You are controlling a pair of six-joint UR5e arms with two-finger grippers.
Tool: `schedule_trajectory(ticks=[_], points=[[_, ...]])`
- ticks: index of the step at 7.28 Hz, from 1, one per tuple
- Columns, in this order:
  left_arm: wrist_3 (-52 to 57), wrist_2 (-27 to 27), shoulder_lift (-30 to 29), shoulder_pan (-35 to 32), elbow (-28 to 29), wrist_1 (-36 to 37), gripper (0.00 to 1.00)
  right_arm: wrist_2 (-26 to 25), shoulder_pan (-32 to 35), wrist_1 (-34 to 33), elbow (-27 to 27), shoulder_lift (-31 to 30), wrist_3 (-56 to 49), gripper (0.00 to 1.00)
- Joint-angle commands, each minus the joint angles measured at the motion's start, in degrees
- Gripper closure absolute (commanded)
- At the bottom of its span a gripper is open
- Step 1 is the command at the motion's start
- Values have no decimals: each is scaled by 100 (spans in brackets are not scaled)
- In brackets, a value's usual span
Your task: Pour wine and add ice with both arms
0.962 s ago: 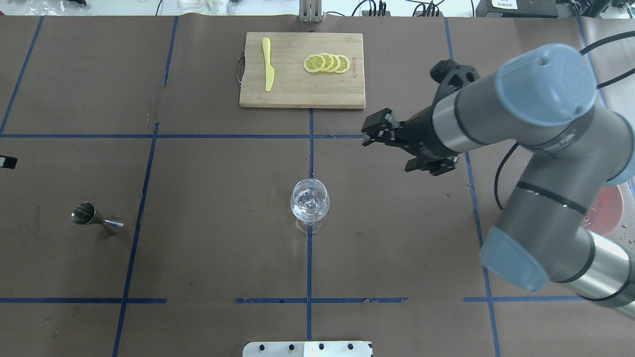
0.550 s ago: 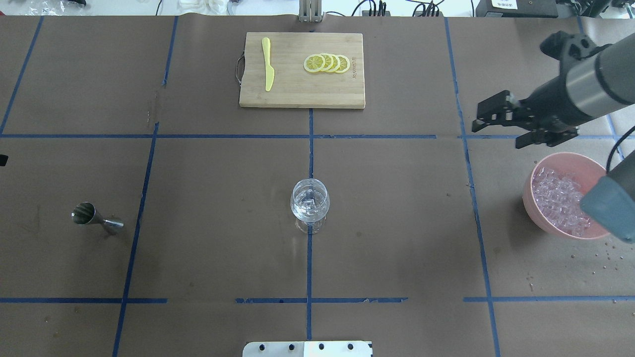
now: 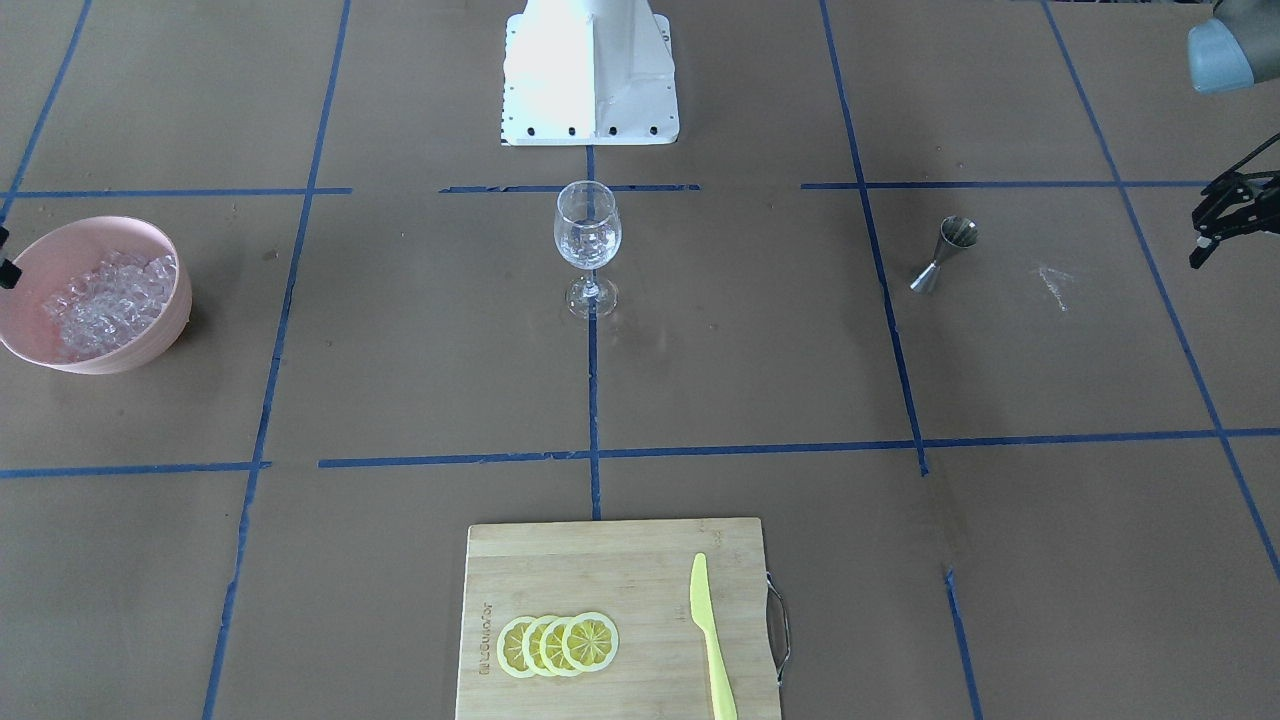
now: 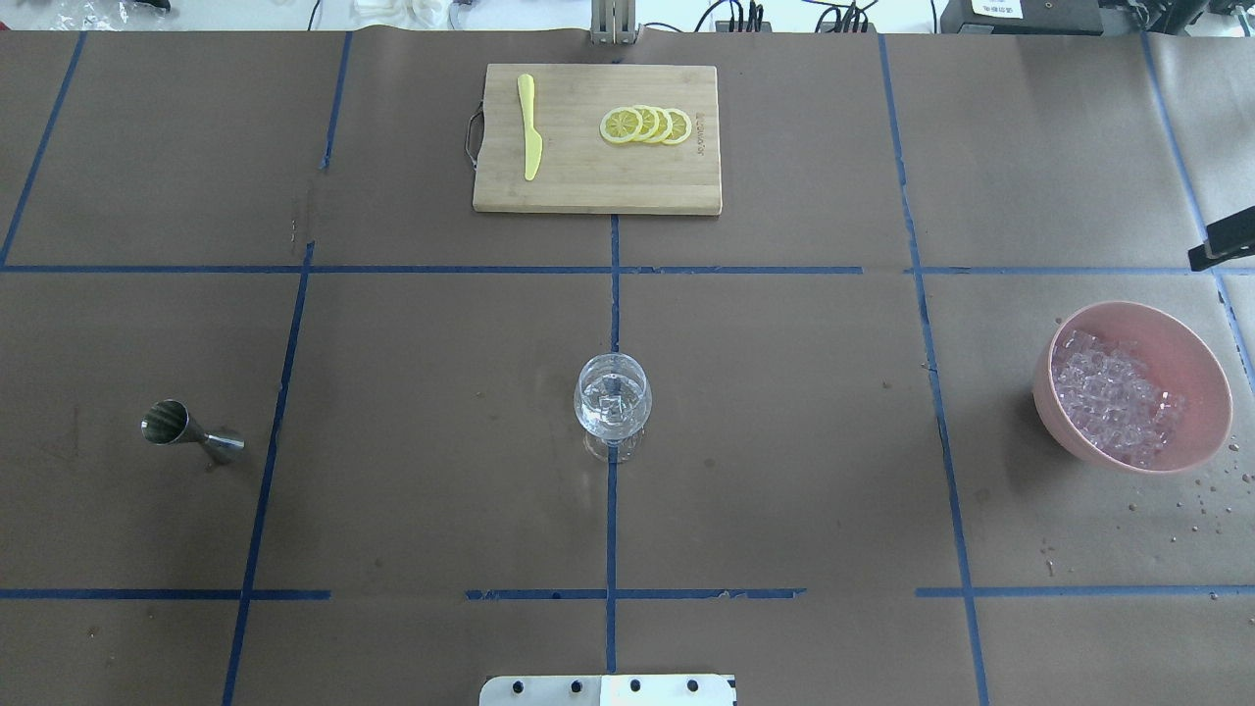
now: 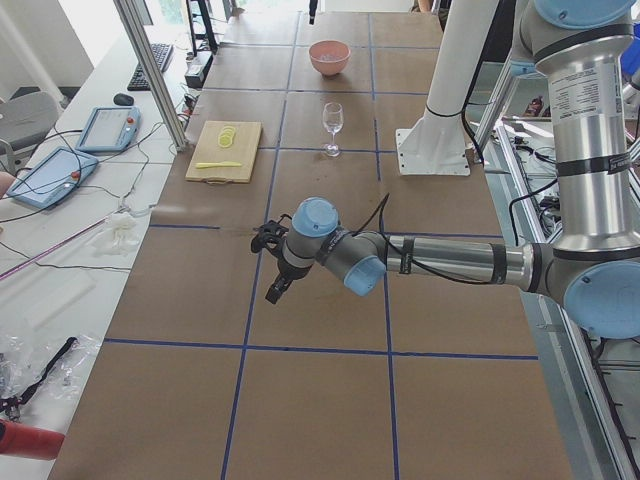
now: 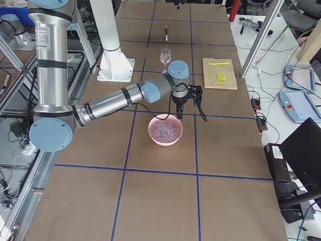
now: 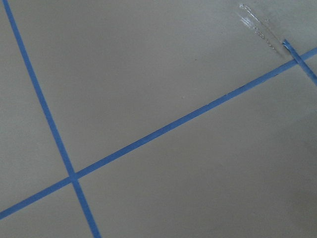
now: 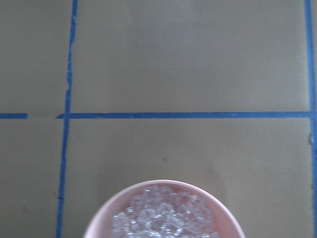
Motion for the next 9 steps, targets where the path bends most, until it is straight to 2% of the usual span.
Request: schedule_trajectory(ticks=[1,2,5,7,9], points=[[643,-35,-400,-614,-108,1570,0,-59,571,-926,-325,-15,-1848,0],[645,-287,-438,-774,-265,2256,0,-51,625,-1018,-361,-15,-1959,0],[549,-1105,27,-784,-389,2333,0,11,687,-1176,-484,20,-1960,0],[302,-1178,115,-802,-407,2342,0,11,739,-1587,-510,247,-1960,0],[372,-1108,37,-854,-390,2342,0,28,827,-1678,-615,301,-2117,0]])
